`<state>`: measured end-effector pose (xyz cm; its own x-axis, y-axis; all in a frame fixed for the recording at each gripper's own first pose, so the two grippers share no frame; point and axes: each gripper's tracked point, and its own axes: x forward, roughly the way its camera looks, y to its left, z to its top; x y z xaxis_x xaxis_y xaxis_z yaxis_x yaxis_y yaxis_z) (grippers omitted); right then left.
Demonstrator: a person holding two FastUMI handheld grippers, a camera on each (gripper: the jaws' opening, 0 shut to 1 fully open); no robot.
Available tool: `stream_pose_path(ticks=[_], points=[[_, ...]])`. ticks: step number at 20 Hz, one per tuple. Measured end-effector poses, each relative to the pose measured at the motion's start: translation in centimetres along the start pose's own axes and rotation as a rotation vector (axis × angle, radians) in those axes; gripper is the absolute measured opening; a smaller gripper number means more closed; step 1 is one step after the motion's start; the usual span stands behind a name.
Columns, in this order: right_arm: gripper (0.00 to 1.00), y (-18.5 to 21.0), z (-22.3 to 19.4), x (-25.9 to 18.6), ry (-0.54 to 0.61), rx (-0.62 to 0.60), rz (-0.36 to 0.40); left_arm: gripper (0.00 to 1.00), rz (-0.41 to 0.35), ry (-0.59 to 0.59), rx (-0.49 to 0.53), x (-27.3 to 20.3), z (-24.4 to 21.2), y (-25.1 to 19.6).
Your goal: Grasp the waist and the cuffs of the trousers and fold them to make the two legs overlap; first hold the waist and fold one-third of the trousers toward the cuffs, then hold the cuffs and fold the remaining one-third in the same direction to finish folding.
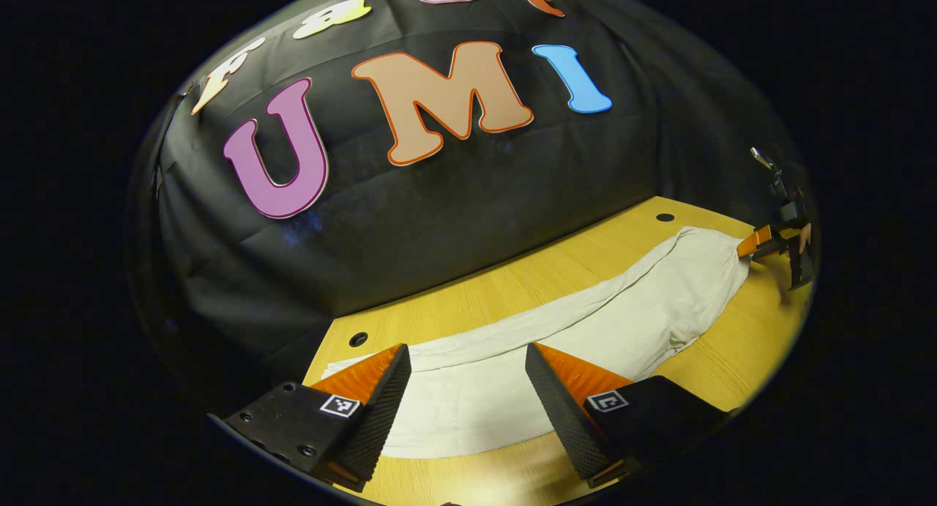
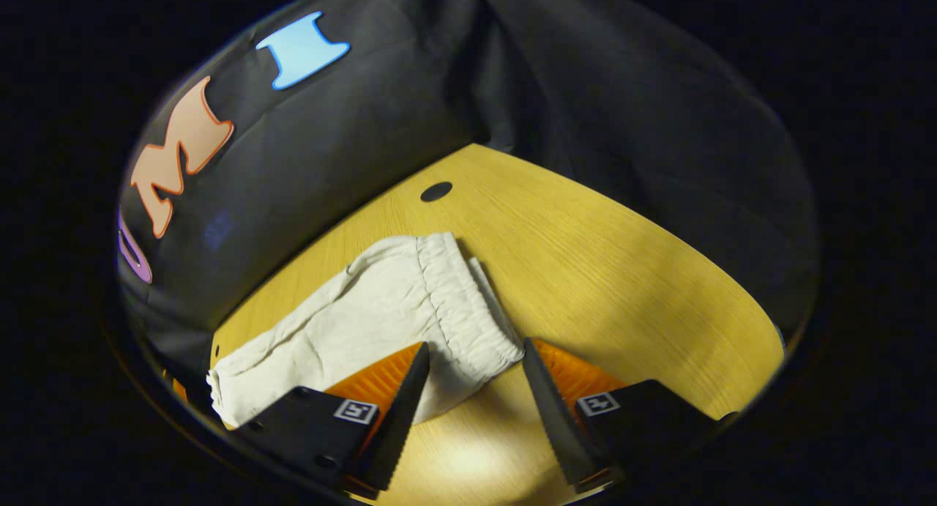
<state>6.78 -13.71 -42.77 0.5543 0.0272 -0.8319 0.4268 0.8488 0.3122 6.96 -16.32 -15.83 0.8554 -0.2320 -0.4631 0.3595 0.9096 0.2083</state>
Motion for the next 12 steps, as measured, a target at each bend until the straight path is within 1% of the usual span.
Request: stream_pose_path(ticks=[1,2,3,5,6,9,12], points=[[0.70,-0.2,0.1,0.1,-0.008,0.015,-0.004,0.96,0.006,0.002,-0.001,-0.1,-0.1,0.0],[0.61,-0.7,0.1,0.4,-0.005,0.025,-0.008,0.96,0.011,0.004,-0.001,-0.1,-0.1,-0.1],[0.59,-0.9,-0.1,0.0,0.007,0.032,-0.005,0.96,0.018,0.008,-0.004,-0.3,0.0,-0.1],[0.34,-0.6,0.2,0.2,0.019,0.060,0.020,0.96,0.028,0.012,-0.013,-0.4,-0.2,-0.2],[0.21,-0.8,0.7,0.5,0.008,0.059,0.015,0.96,0.032,0.015,-0.018,-0.5,-0.1,-0.4],[0.21,-1.3,1.2,-0.1,-0.007,0.019,0.001,0.96,0.044,0.019,-0.030,-0.9,0.0,-0.8],[0.21,-0.9,1.8,-0.5,-0.014,0.030,0.009,0.96,0.057,0.021,-0.040,-1.3,0.1,-0.8]])
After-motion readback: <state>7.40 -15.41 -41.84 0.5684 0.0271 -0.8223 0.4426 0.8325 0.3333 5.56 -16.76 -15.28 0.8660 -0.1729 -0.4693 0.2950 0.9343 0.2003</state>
